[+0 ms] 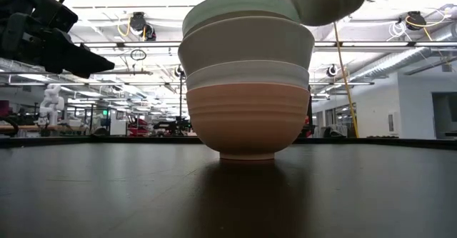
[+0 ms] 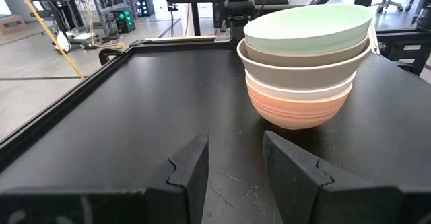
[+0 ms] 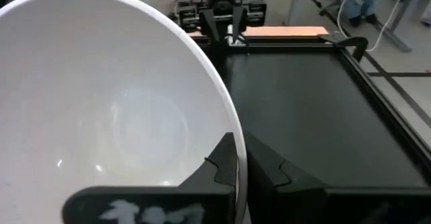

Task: Nest bowls inside each other
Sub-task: Stack the white bowl on the light green bowl

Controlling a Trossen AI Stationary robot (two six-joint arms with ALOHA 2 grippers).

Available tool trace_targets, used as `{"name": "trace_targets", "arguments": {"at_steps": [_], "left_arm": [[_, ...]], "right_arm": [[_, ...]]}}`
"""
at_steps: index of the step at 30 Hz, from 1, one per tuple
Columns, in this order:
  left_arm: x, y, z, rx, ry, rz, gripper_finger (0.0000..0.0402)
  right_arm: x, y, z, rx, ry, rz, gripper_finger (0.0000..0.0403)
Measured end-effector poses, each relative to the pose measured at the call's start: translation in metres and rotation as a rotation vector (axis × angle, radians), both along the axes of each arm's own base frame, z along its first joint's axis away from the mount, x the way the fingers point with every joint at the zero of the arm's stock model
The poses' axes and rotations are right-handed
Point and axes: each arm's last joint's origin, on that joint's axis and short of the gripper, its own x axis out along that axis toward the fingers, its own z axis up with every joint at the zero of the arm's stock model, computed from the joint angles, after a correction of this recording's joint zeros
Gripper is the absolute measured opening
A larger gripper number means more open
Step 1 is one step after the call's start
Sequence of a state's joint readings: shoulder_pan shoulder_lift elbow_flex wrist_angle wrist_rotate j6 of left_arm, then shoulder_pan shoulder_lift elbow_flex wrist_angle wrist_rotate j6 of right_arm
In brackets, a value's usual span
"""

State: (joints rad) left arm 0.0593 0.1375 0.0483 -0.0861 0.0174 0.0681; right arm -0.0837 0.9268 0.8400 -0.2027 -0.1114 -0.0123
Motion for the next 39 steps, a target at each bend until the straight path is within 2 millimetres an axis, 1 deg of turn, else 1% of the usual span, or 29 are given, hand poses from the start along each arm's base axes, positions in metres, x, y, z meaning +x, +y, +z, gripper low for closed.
{"name": "trace_targets", "arguments": {"at_steps": [6, 11, 14, 18, 21, 26, 36, 39], "left_arm": [[0.000, 0.000, 0.000, 0.001, 0.002, -0.001, 0.0145], [0.000, 0.000, 0.000, 0.004, 0.002, -0.001, 0.0145], [0.000, 0.000, 0.000, 0.005, 0.002, -0.001, 0.0145], [0.000, 0.000, 0.000, 0.005, 0.002, -0.001, 0.0145], [0.000, 0.000, 0.000, 0.005, 0.003, -0.001, 0.0145], [0.000, 0.000, 0.000, 0.005, 0.003, -0.001, 0.0145], [0.000, 0.000, 0.000, 0.005, 0.003, -0.002, 0.0145], [0.000, 0.000, 0.000, 0.005, 0.004, -0.002, 0.0145]], "right_arm": [[0.014, -0.007, 0.007, 0.001, 0.005, 0.023, 0.0000], [0.029, -0.012, 0.020, 0.025, -0.007, 0.076, 0.0000], [0.038, -0.014, 0.026, 0.049, 0.020, 0.109, 0.0000], [0.052, -0.017, 0.037, 0.048, 0.065, 0.114, 0.0000], [0.063, -0.018, 0.041, 0.051, 0.080, 0.118, 0.0000], [0.079, -0.023, 0.040, 0.088, 0.122, 0.150, 0.0000], [0.108, -0.041, 0.028, 0.183, 0.245, 0.150, 0.0000], [0.118, -0.043, 0.027, 0.177, 0.260, 0.156, 0.0000]]}}
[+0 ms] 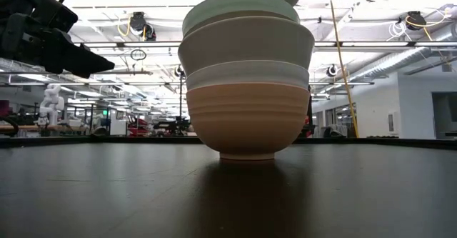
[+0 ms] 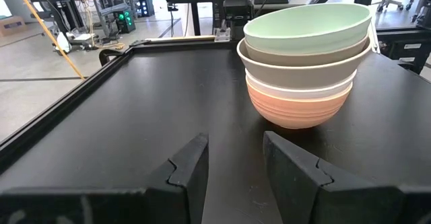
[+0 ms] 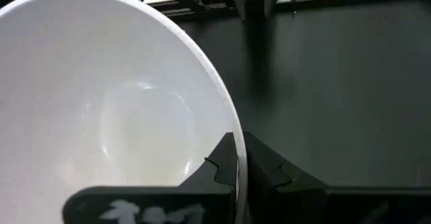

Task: Nest bowls inside each other
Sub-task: Stack the white bowl on the light green bowl

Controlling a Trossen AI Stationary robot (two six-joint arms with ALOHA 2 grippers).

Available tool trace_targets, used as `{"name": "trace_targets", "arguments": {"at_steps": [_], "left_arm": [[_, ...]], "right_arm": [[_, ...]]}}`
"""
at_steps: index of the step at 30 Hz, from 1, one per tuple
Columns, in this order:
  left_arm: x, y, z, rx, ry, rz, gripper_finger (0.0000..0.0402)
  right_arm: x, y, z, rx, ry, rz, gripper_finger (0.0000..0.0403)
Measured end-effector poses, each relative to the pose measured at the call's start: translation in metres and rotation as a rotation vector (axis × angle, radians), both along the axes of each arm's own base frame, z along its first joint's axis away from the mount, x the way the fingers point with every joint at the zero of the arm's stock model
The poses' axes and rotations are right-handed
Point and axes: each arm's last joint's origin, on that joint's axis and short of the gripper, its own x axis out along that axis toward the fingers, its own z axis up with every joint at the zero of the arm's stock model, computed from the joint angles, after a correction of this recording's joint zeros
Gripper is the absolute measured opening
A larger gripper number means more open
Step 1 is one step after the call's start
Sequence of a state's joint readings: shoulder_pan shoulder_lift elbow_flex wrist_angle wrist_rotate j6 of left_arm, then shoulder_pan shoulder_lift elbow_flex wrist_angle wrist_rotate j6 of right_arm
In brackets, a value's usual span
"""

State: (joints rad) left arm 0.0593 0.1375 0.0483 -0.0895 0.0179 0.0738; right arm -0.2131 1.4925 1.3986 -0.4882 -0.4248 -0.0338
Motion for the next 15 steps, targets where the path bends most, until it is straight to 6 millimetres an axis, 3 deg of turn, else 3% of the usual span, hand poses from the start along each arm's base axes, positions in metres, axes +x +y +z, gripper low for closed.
{"name": "trace_targets", "arguments": {"at_steps": [7, 15], "left_arm": [[0.000, 0.000, 0.000, 0.000, 0.000, 0.000, 0.0145], [0.000, 0.000, -0.001, 0.002, 0.007, -0.001, 0.0145]], "right_arm": [[0.020, -0.001, -0.003, 0.032, 0.009, 0.053, 0.0000], [0.025, -0.001, -0.014, 0.055, 0.055, 0.072, 0.0000]]}}
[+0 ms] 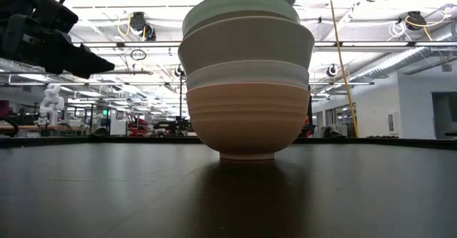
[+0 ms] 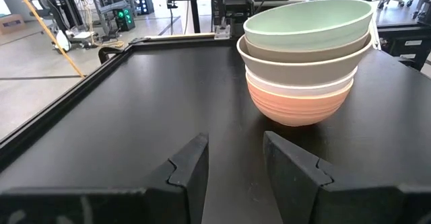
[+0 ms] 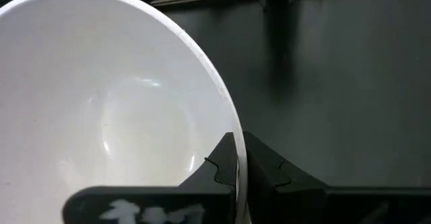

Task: Nest bowls inside each other
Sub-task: Stack the white bowl on the light green bowl

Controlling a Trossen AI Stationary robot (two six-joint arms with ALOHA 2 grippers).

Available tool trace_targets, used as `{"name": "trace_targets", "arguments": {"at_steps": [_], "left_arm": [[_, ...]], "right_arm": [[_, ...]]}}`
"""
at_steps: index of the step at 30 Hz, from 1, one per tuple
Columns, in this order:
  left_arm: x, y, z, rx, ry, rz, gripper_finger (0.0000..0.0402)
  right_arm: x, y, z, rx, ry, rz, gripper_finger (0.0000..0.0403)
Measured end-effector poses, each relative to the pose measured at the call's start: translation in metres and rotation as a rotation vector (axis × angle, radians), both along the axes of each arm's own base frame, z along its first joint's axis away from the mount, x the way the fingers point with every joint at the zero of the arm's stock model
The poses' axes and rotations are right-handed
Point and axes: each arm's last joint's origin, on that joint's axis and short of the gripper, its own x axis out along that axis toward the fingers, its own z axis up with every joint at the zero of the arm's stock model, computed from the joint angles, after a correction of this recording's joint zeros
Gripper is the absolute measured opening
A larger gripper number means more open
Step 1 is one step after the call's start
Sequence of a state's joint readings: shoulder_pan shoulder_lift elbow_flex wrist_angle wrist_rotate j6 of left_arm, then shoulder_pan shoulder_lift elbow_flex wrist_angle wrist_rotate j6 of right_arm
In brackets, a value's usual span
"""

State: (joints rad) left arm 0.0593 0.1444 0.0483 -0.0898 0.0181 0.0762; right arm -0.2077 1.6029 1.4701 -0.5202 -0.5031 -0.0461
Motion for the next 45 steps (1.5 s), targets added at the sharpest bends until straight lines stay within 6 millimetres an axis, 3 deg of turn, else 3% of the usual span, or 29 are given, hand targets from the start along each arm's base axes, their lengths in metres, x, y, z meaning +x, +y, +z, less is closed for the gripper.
{"name": "trace_targets", "arguments": {"at_steps": [11, 22, 31, 39, 45], "left_arm": [[0.003, 0.000, -0.004, -0.003, 0.051, 0.000, 0.0145], [0.004, 0.000, -0.006, -0.011, 0.067, 0.000, 0.0145], [0.005, 0.000, -0.006, -0.007, 0.064, -0.001, 0.0145], [0.005, 0.000, -0.005, -0.002, 0.053, -0.001, 0.0145], [0.005, 0.000, -0.005, -0.002, 0.053, -0.001, 0.0145]], "right_arm": [[0.002, 0.009, -0.005, -0.005, 0.029, 0.034, 0.0000], [0.019, 0.006, -0.042, 0.032, 0.167, 0.018, 0.0000], [0.007, 0.004, -0.051, -0.025, 0.340, -0.063, 0.0000], [0.003, 0.003, -0.052, -0.050, 0.404, -0.106, 0.0000], [0.003, 0.008, -0.033, -0.079, 0.413, -0.079, 0.0000]]}}
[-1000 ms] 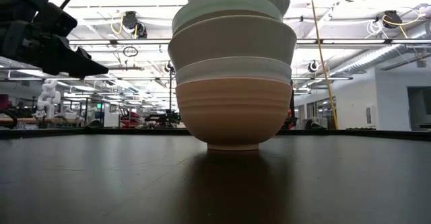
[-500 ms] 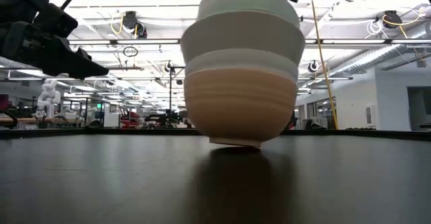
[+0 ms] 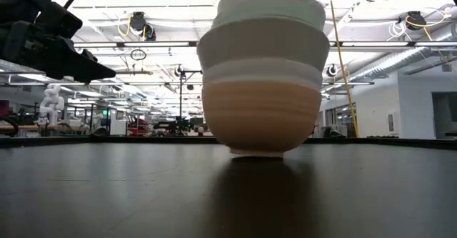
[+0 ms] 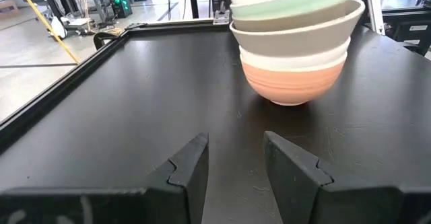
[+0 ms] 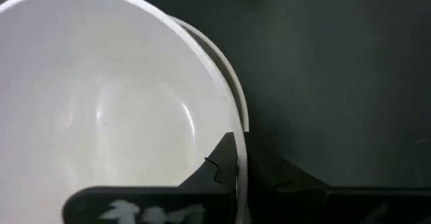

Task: Nest bowls inside each other
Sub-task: Stack the white bowl on the light green bowl

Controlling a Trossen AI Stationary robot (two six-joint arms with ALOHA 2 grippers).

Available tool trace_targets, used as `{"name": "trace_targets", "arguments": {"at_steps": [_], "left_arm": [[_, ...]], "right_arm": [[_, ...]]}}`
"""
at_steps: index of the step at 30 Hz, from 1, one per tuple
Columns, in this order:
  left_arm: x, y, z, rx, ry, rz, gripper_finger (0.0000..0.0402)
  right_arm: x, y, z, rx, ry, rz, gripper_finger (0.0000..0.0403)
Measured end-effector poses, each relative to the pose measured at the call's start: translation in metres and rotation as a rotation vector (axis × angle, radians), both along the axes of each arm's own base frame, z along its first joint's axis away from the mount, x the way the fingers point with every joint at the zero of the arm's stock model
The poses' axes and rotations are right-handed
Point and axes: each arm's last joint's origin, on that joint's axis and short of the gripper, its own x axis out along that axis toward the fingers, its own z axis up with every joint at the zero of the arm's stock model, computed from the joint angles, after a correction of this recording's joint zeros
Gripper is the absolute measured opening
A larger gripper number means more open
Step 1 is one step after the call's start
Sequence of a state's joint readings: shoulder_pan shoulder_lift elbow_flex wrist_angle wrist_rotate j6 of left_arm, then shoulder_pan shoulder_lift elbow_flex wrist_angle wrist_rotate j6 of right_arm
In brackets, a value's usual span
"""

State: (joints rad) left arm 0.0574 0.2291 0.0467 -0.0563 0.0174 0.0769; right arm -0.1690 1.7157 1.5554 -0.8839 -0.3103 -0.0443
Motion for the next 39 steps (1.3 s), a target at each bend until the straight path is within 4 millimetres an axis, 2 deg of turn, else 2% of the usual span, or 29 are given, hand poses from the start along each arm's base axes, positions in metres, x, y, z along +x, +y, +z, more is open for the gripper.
{"name": "trace_targets", "arguments": {"at_steps": [4, 8, 18, 39], "left_arm": [[0.000, 0.000, 0.000, 0.000, 0.000, 0.000, 0.0145], [0.000, 0.000, 0.000, -0.001, 0.000, 0.000, 0.0145], [0.000, 0.000, 0.000, -0.008, -0.001, 0.002, 0.0145], [0.000, 0.000, 0.001, -0.012, -0.003, 0.003, 0.0145]], "right_arm": [[0.001, 0.005, 0.017, -0.005, -0.016, 0.021, 0.0000], [0.003, 0.011, 0.022, -0.003, -0.032, 0.036, 0.0000], [0.011, 0.011, -0.003, 0.035, 0.099, 0.008, 0.0000], [0.008, 0.011, -0.006, 0.042, 0.148, 0.007, 0.0000]]}}
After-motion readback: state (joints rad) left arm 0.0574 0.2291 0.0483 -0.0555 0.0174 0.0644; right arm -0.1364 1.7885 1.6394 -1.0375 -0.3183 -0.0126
